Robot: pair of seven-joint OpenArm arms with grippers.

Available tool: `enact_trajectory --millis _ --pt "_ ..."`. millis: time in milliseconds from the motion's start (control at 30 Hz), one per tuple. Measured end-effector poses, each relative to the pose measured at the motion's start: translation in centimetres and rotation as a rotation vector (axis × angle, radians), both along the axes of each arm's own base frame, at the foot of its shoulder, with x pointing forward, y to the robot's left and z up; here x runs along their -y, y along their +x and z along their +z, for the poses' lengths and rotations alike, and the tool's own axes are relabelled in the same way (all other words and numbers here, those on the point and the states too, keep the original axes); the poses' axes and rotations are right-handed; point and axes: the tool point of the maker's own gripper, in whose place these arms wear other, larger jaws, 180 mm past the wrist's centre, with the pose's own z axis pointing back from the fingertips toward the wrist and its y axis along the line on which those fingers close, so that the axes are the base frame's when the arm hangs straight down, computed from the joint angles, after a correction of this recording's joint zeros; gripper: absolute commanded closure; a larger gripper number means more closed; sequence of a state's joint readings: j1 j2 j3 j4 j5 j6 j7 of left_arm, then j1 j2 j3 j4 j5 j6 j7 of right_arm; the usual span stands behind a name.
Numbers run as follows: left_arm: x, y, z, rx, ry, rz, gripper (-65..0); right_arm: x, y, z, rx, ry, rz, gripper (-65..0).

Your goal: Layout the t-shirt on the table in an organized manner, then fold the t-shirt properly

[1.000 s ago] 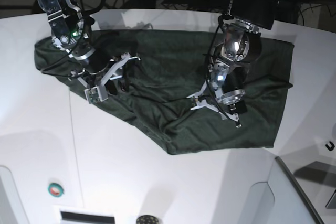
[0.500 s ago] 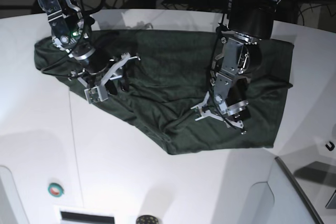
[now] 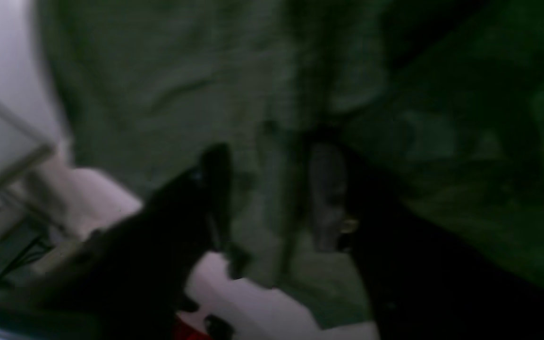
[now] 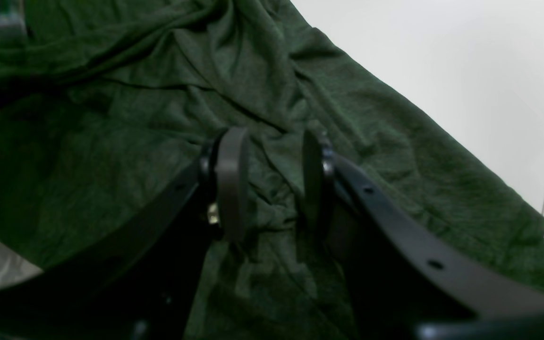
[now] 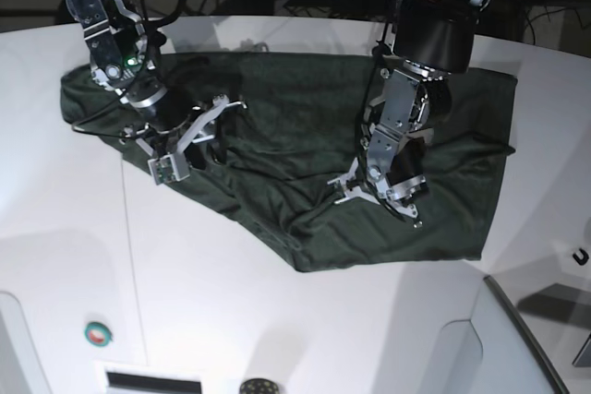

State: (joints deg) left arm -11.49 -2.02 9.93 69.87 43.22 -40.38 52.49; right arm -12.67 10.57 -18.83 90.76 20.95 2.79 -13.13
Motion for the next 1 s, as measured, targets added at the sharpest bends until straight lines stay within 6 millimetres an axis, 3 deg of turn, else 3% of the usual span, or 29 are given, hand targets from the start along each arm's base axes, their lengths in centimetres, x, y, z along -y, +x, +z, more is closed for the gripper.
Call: enact_trajectory --millis 100,667,833,1000 --pt "0.4 -0.1 -0.2 -0.004 -0.012 0.0 -12.8 -0.1 0.0 0.0 0.001 0.002 0.0 -17.6" --pt "0.9 0.2 -0.2 0.009 -0.039 -0.013 -12.3 0.0 0.0 0.0 0.001 0.001 0.001 -17.6" --pt "0.6 -0.5 -1.5 -0.041 -0.029 -0.006 -12.3 0.0 0.0 0.0 0.001 0.001 0.001 -17.6" --pt "0.5 -0.1 -1.2 -0.034 -0.028 -0.006 -12.2 0.0 0.0 0.0 0.001 0.0 0.0 -17.6"
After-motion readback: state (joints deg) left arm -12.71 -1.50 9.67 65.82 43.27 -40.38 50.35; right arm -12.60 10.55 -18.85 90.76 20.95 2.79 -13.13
